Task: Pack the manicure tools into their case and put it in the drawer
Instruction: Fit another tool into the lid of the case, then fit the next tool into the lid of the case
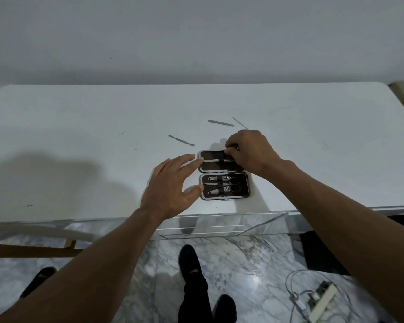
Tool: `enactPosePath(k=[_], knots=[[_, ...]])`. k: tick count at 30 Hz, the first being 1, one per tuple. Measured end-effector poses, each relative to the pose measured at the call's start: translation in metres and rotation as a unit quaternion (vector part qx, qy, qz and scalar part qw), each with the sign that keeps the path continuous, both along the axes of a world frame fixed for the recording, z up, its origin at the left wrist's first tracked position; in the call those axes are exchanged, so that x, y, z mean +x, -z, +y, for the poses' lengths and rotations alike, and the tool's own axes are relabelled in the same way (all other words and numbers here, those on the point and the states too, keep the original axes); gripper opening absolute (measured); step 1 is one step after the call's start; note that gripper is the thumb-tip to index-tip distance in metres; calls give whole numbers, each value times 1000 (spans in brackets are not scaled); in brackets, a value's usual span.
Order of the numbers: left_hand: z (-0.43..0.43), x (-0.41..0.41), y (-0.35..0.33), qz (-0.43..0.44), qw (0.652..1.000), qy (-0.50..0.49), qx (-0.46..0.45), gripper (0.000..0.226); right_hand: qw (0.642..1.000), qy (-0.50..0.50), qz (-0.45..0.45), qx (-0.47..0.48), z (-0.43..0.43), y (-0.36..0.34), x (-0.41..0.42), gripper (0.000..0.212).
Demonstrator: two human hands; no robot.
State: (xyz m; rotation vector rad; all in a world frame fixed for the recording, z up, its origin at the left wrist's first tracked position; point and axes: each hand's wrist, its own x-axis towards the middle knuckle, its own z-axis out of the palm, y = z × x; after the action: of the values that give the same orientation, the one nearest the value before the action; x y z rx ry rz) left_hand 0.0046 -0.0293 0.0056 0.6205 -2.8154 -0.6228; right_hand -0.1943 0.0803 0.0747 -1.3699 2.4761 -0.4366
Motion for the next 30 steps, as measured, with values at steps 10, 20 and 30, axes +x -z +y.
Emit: enactPosePath(k=[10,20,30], knots=[[1,0,-6,-6,1000,0,-1,62,996,37,63,54,-64,8,-31,14],[0,-1,-10,0,1000,2,20,62,990,60,30,125,-101,-6,-57,17],[5,-2,-3,-18,1000,13,-15,60,987,80,32,134,-101,-3,-53,15]])
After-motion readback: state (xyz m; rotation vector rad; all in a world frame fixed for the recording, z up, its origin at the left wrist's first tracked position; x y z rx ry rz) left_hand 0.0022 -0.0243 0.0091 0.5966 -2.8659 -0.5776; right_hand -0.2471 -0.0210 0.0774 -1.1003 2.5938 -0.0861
